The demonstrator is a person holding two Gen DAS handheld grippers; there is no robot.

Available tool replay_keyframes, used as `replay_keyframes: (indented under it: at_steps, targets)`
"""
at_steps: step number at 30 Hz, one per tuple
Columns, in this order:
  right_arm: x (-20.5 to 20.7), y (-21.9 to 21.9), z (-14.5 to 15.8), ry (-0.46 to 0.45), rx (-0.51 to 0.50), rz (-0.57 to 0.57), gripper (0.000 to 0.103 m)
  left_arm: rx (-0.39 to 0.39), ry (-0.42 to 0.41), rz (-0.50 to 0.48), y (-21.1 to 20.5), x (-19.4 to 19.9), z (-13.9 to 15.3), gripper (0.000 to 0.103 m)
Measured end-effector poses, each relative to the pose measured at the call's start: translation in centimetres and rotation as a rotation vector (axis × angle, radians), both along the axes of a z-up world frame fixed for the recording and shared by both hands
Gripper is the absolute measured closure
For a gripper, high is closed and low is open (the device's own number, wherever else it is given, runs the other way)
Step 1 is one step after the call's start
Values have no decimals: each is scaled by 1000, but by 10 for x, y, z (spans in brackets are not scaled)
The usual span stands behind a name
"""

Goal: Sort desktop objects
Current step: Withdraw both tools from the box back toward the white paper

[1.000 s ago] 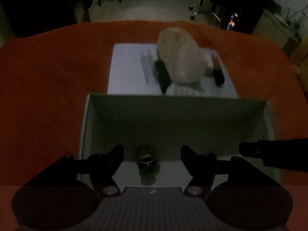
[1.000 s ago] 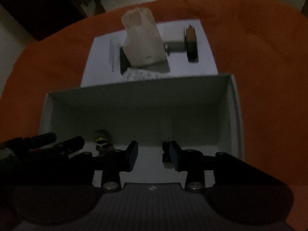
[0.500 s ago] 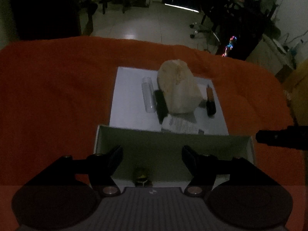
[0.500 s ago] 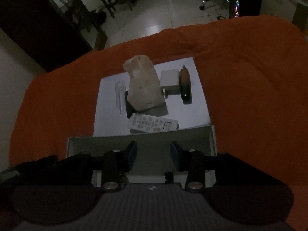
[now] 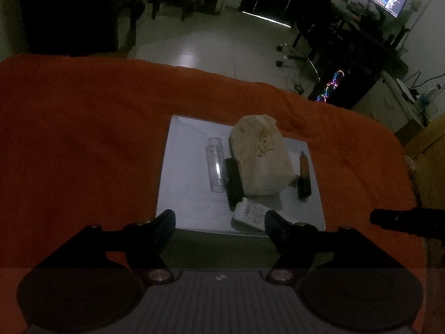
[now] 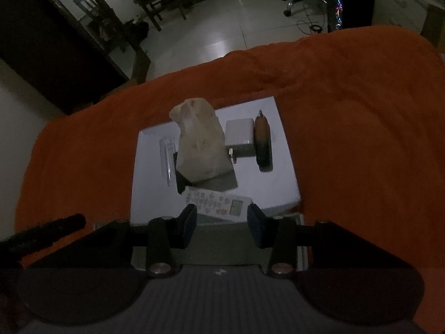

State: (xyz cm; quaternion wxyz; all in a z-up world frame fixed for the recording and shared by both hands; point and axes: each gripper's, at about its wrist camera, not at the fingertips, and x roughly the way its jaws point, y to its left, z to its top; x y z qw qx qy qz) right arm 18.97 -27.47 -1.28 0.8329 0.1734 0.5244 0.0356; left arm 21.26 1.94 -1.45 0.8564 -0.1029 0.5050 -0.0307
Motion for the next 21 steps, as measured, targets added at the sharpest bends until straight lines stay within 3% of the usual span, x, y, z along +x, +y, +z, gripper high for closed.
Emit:
replay_keyframes:
  at_steps: [21]
  targets:
    - [70,-2,-46,38,-26,74,53,34,53,-46,-21,63,-63,35]
